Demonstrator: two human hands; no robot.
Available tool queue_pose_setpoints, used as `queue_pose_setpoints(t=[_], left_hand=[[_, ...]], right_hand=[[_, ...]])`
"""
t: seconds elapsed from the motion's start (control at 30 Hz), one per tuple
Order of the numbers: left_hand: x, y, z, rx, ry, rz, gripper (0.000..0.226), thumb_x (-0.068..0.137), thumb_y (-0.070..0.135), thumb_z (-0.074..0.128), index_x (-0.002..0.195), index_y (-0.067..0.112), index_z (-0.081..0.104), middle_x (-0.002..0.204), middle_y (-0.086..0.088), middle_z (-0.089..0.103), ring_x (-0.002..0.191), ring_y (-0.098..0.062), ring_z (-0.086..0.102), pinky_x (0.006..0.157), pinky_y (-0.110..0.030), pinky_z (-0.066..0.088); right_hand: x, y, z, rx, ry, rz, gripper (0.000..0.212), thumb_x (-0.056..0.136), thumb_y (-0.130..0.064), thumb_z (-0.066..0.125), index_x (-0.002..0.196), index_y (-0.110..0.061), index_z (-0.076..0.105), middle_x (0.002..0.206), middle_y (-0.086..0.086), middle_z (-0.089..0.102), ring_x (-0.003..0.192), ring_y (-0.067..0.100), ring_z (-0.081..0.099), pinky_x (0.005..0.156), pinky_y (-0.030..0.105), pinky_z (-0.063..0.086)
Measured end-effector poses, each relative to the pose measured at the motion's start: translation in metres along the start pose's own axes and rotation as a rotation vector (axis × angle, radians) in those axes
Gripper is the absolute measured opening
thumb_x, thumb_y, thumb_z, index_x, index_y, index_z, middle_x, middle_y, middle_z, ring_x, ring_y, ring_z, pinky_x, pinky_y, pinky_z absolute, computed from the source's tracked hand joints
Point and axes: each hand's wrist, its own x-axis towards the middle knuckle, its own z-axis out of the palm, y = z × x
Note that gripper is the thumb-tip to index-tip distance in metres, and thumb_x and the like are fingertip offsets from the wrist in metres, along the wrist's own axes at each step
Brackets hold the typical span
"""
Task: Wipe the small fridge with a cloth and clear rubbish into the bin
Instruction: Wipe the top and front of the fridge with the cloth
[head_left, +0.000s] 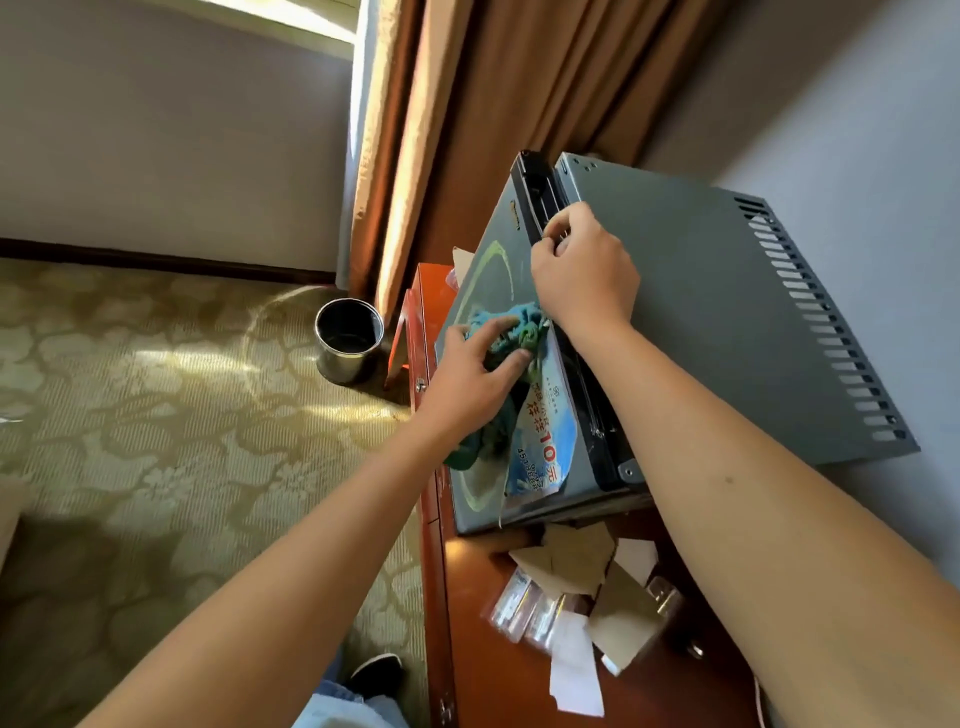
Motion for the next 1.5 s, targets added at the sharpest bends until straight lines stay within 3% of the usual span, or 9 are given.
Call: queue_pose_setpoints(t=[0.3,0.5,0.63,0.77,0.93,1.03,1.17,1.3,1.5], left_hand=[[-0.001,0.000,0.016,-0.053,0.177,0.111,0.037,0.098,0.046,0.060,0.134,0.044,0.052,0.133,0.004,0.036,0.120,-0.017,0.053,0.099,-0.033,0.049],[0.063,0.016,-0.013,-0.057,0.084,-0.046,0.043,0.098,0.053,0.055,0.139,0.043,0.048,0.137,-0.005,0.037,0.107,-0.023,0.062,0.094,-0.039,0.057],[0.057,0.019,-0.018,-0.041,0.017,-0.047,0.039,0.095,0.049,0.055,0.134,0.041,0.055,0.128,0.000,0.049,0.089,-0.009,0.061,0.074,-0.025,0.052],[0.055,0.021,-0.018,-0.082,-0.023,-0.016,0.036,0.084,0.056,0.058,0.116,0.041,0.064,0.116,0.005,0.063,0.101,-0.014,0.063,0.088,-0.038,0.054],[0.072,0.020,-0.021,-0.174,0.040,-0.001,0.036,0.093,0.051,0.061,0.127,0.039,0.061,0.117,0.006,0.046,0.112,-0.012,0.051,0.102,-0.039,0.050],[0.075,0.014,-0.014,-0.202,0.068,-0.005,0.035,0.092,0.058,0.058,0.126,0.048,0.056,0.122,0.008,0.040,0.124,-0.017,0.045,0.108,-0.044,0.046],[0.060,0.013,-0.006,-0.153,0.084,0.018,0.040,0.091,0.062,0.052,0.129,0.051,0.050,0.120,0.009,0.041,0.123,-0.019,0.048,0.103,-0.047,0.048],[0.049,0.019,-0.002,-0.097,0.088,0.035,0.034,0.095,0.054,0.050,0.128,0.044,0.050,0.115,0.009,0.043,0.115,-0.016,0.053,0.098,-0.044,0.050],[0.108,0.037,-0.019,-0.158,0.146,-0.076,0.031,0.097,0.048,0.047,0.125,0.036,0.053,0.119,0.001,0.046,0.107,-0.020,0.056,0.097,-0.046,0.051]], right_hand=[[0.018,-0.002,-0.007,-0.163,-0.137,-0.057,0.008,0.091,-0.025,0.047,0.094,-0.021,0.054,0.080,-0.003,0.061,0.076,0.025,0.056,0.061,0.033,0.039],[0.018,0.000,0.005,-0.185,-0.023,-0.111,0.004,0.093,-0.028,0.046,0.094,-0.025,0.050,0.075,-0.003,0.062,0.070,0.028,0.054,0.059,0.034,0.036],[0.032,-0.002,0.008,-0.201,-0.066,-0.133,0.004,0.095,-0.027,0.046,0.096,-0.027,0.049,0.076,-0.004,0.062,0.071,0.027,0.053,0.059,0.033,0.035],[0.056,-0.008,0.019,-0.203,-0.078,-0.114,0.005,0.095,-0.030,0.046,0.096,-0.028,0.051,0.078,-0.006,0.062,0.075,0.027,0.054,0.062,0.034,0.037],[0.073,-0.010,0.027,-0.172,-0.084,-0.097,0.009,0.093,-0.034,0.048,0.095,-0.028,0.054,0.072,-0.007,0.061,0.075,0.023,0.057,0.064,0.035,0.044],[0.076,-0.009,0.028,-0.153,-0.086,-0.090,0.008,0.092,-0.035,0.048,0.091,-0.030,0.055,0.065,-0.008,0.058,0.074,0.022,0.058,0.066,0.036,0.049],[0.080,-0.010,0.029,-0.140,-0.098,-0.088,0.008,0.092,-0.034,0.049,0.091,-0.029,0.055,0.064,-0.008,0.058,0.074,0.021,0.058,0.067,0.037,0.050],[0.083,-0.010,0.030,-0.111,-0.106,-0.091,0.010,0.094,-0.035,0.046,0.094,-0.030,0.055,0.069,-0.008,0.061,0.075,0.023,0.059,0.066,0.036,0.048],[0.085,-0.009,0.029,-0.046,-0.074,-0.039,0.035,0.101,-0.022,0.030,0.125,-0.032,0.053,0.099,0.005,0.071,0.093,0.035,0.061,0.071,0.039,0.038]])
